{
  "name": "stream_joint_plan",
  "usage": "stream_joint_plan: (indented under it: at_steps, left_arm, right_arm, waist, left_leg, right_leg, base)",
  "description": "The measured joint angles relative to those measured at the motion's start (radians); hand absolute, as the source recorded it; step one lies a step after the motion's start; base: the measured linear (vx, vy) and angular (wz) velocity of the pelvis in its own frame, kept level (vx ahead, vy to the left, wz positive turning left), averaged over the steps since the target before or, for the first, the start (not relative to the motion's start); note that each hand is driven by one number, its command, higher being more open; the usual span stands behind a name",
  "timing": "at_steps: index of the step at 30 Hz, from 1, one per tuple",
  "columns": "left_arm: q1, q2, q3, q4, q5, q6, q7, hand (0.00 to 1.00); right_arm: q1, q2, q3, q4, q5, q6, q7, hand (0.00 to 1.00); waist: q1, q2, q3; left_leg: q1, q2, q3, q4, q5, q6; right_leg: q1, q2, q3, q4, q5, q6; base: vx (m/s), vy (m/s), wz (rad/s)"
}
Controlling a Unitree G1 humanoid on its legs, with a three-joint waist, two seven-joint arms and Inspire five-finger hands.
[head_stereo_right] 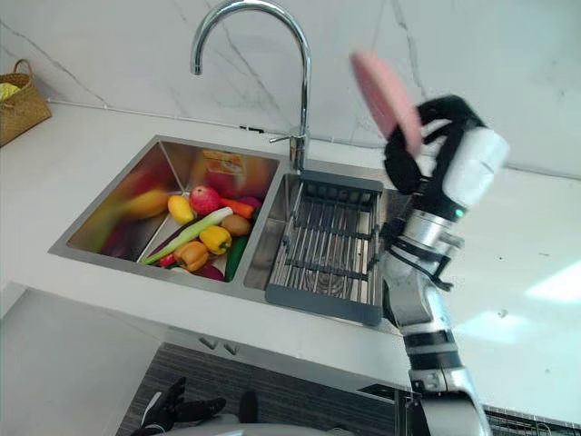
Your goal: Walk over to the sink, pick up the cup, carry it to the dishwasher, place the cup inside the dishwasher, then close the dishwasher door
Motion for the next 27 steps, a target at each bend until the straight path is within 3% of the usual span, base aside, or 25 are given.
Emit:
stream_joint_plan:
  at_steps: [1, 7, 10, 13, 15, 17, 18, 21, 23, 24, 25, 27]
  left_arm:
    - [0.001, -0.003, -0.001, 0.0, 0.0, 0.001, 0.007, 1.0]
    - [0.009, -0.018, -0.002, -0.001, 0.001, 0.03, 0.041, 1.0]
    - [0.017, -0.029, -0.002, -0.006, 0.001, 0.036, 0.045, 1.0]
    - [0.043, -0.04, 0.004, -0.008, -0.034, 0.035, 0.064, 1.0]
    - [0.057, -0.053, 0.023, -0.022, -0.038, 0.01, 0.087, 1.0]
    - [0.061, -0.064, 0.019, -0.044, 0.003, -0.009, 0.088, 1.0]
    - [0.059, -0.064, 0.017, -0.045, 0.026, -0.014, 0.087, 1.0]
    - [0.051, -0.057, 0.012, -0.041, 0.047, -0.015, 0.08, 1.0]
    - [0.04, -0.054, 0.022, -0.032, 0.056, 0.01, 0.081, 1.0]
    - [0.032, -0.057, 0.042, -0.026, 0.068, 0.039, 0.077, 1.0]
    - [0.028, -0.057, 0.061, -0.022, 0.082, 0.051, 0.075, 1.0]
    - [0.031, -0.058, 0.105, -0.002, 0.075, 0.056, 0.073, 1.0]
  right_arm:
    - [0.035, 0.04, -0.054, 0.0, 0.141, -0.016, 0.032, 0.0]
    - [0.172, 0.117, -0.158, -0.046, 0.638, -0.023, 0.232, 0.0]
    - [0.208, 0.125, -0.191, -0.077, 0.775, -0.023, 0.289, 0.0]
    - [0.222, 0.131, -0.202, -0.083, 0.921, -0.022, 0.369, 0.0]
    - [0.22, 0.138, -0.198, -0.088, 0.991, -0.023, 0.445, 0.0]
    - [0.22, 0.139, -0.198, -0.109, 1.025, -0.027, 0.466, 0.0]
    - [0.221, 0.142, -0.199, -0.116, 1.042, -0.033, 0.466, 0.0]
    - [0.223, 0.16, -0.23, -0.169, 1.08, -0.065, 0.465, 0.0]
    - [0.239, 0.188, -0.272, -0.195, 1.121, -0.067, 0.461, 0.0]
    - [0.253, 0.208, -0.308, -0.203, 1.155, -0.074, 0.456, 0.0]
    - [0.25, 0.217, -0.307, -0.204, 1.167, -0.076, 0.453, 0.0]
    - [0.246, 0.23, -0.276, -0.209, 1.167, -0.077, 0.454, 0.0]
  waist:
    - [-0.005, 0.003, -0.002]
    - [-0.029, 0.023, -0.014]
    - [-0.031, 0.037, -0.023]
    - [-0.018, 0.044, -0.027]
    - [-0.007, 0.038, -0.022]
    - [-0.004, 0.055, -0.022]
    - [-0.01, 0.054, -0.022]
    - [-0.025, 0.052, -0.009]
    - [-0.03, 0.051, -0.003]
    - [-0.043, 0.068, 0.006]
    - [-0.049, 0.086, 0.016]
    - [-0.043, 0.08, 0.043]
  left_leg:
    - [0.001, 0.003, 0.007, 0.0, 0.0, 0.0]
    - [0.007, 0.026, 0.038, 0.0, -0.001, -0.001]
    - [0.011, 0.033, 0.044, 0.0, -0.006, -0.006]
    - [0.052, 0.047, 0.086, 0.01, -0.016, -0.012]
    - [-0.001, 0.069, 0.082, 0.2, -0.126, -0.015]
    - [-0.039, 0.083, 0.039, 0.31, -0.2, -0.021]
    - [-0.04, 0.08, 0.043, 0.321, -0.217, -0.024]
    - [-0.066, 0.05, 0.074, 0.364, -0.265, 0.005]
    - [-0.066, 0.053, 0.12, 0.379, -0.284, 0.015]
    - [-0.054, 0.073, 0.168, 0.377, -0.278, 0.039]
    - [-0.037, 0.098, 0.211, 0.358, -0.276, 0.048]
    - [-0.003, 0.118, 0.295, 0.35, -0.281, 0.05]
  right_leg:
    - [-0.004, 0.002, 0.008, 0.001, 0.002, -0.003]
    - [-0.018, 0.021, 0.045, 0.002, 0.012, -0.017]
    - [-0.018, 0.028, 0.054, 0.002, 0.012, -0.023]
    - [-0.022, 0.04, 0.128, 0.009, 0.016, -0.034]
    - [-0.054, 0.048, 0.219, 0.042, 0.012, -0.044]
    - [-0.088, 0.064, 0.291, 0.053, 0.018, -0.047]
    - [-0.106, 0.064, 0.324, 0.058, 0.022, -0.043]
    - [-0.197, 0.052, 0.431, 0.075, 0.029, -0.032]
    - [-0.212, 0.039, 0.396, 0.076, 0.021, -0.073]
    - [-0.214, 0.033, 0.299, 0.075, -0.055, -0.209]
    - [-0.224, 0.028, 0.249, 0.125, -0.084, -0.213]
    - [-0.286, -0.006, 0.158, 0.356, -0.095, -0.208]
  base:
    - [0.01, -0.007, -0.17]
    - [-0.01, -0.019, -0.18]
    - [-0.05, -0.018, -0.11]
    - [-0.04, -0.004, -0.59]
    - [-0.03, 0.011, -1.02]
    - [-0.05, 0.015, -1.1]
    - [-0.07, 0.083, -1.13]
    - [-0.09, 0.149, -1.28]
    - [-0.06, 0.154, -0.97]
    - [-0.07, 0.181, -0.96]
    - [-0.06, 0.152, -1.1]
    - [-0.06, 0.12, -1.36]
